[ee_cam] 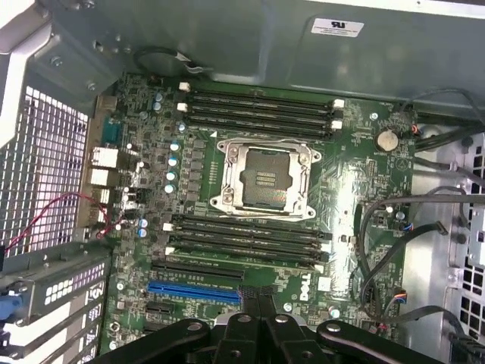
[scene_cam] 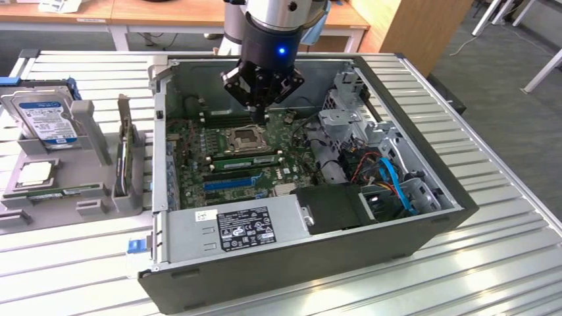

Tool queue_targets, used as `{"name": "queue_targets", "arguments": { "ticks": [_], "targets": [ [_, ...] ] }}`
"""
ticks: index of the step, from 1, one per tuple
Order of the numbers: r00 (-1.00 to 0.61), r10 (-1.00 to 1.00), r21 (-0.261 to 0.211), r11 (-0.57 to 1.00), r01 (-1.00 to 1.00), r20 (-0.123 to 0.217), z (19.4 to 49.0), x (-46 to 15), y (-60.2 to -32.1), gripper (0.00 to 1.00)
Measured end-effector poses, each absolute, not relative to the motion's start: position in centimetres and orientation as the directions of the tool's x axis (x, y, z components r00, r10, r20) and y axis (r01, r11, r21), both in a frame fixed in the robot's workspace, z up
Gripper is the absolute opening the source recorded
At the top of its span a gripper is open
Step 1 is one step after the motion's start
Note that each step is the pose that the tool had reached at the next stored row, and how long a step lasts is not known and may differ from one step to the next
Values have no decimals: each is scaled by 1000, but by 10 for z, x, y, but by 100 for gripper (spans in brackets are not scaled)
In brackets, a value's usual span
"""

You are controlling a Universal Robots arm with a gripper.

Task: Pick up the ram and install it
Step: 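Press down the ram until it locks into place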

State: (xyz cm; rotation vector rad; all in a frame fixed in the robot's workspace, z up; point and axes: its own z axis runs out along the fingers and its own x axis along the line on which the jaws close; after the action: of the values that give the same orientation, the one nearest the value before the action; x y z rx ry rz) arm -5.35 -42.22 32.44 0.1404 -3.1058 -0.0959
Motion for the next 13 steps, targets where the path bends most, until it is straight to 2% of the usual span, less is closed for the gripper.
{"name": "queue_targets", "arguments": {
  "ticks": [13],
  "targets": [
    [-1000,2,63,998,3,28,324,-53,-422,10]
  ]
}}
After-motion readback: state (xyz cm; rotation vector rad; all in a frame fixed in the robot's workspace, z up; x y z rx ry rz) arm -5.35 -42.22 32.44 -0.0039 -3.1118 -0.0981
